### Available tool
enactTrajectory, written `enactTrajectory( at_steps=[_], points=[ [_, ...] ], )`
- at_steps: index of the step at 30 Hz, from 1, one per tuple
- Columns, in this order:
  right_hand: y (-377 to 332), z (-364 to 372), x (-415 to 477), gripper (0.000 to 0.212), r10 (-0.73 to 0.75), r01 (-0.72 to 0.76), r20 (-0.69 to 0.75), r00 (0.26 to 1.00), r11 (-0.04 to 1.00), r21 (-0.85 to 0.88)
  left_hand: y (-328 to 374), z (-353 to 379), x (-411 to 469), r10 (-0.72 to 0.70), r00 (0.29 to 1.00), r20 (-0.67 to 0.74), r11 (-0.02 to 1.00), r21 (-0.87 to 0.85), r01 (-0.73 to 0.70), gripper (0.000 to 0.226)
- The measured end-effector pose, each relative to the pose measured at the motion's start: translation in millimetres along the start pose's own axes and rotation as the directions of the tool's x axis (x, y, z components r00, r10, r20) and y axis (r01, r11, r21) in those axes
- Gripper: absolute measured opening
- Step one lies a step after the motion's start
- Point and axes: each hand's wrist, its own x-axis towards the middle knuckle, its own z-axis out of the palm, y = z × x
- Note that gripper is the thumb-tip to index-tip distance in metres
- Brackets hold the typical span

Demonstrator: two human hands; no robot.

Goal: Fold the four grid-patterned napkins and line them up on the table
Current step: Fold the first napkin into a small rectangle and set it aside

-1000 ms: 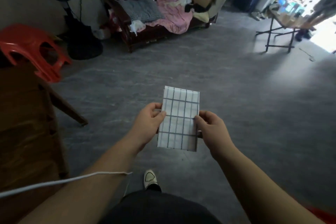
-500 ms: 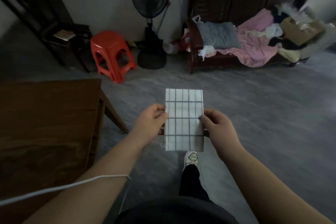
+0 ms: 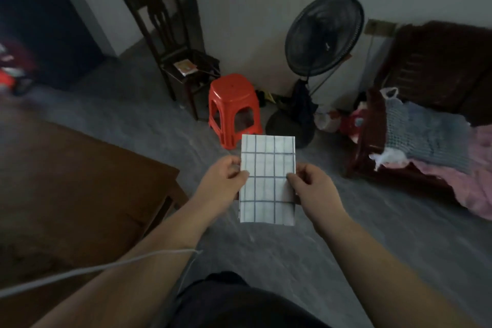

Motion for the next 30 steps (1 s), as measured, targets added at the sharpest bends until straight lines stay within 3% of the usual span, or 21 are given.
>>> enactTrajectory(
  at_steps=[9, 16, 19, 23, 27, 30],
  points=[
    [-83.3, 111.4, 181.0, 0.008, -0.108, 0.166, 0.26, 0.96, 0.962, -0.215, -2.4, -92.9, 140.1, -0.142, 0.948, -0.285, 0.981, -0.167, 0.097, 0.019],
    [-159.3, 278.5, 281.8, 0.012, -0.091, 0.21, 0.57, 0.817, 0.967, -0.148, -48.5, -213.9, 230.3, -0.317, 0.818, -0.48, 0.864, -0.501, 0.04, 0.013],
    [-181.9, 354.0, 296.6, 0.011, -0.066, 0.285, 0.708, 0.703, 0.938, -0.196, -70.6, -261.2, 232.4, -0.422, 0.71, -0.564, 0.809, -0.587, 0.015, 0.012],
    [-195.2, 448.5, 287.5, 0.009, -0.012, 0.457, 0.883, 0.469, 0.859, -0.231, -102.8, -301.9, 200.6, -0.533, 0.548, -0.645, 0.76, -0.65, -0.027, 0.011],
    [-197.8, 529.6, 264.1, 0.009, 0.159, 0.578, 0.969, 0.188, 0.78, -0.24, -138.7, -318.1, 173.4, -0.673, 0.305, -0.674, 0.692, -0.719, -0.064, 0.013],
    [-193.7, 576.5, 248.2, 0.012, 0.268, 0.678, 0.963, 0.039, 0.701, -0.223, -157.8, -318.4, 165.3, -0.784, 0.118, -0.61, 0.604, -0.793, -0.085, 0.011]
  ],
)
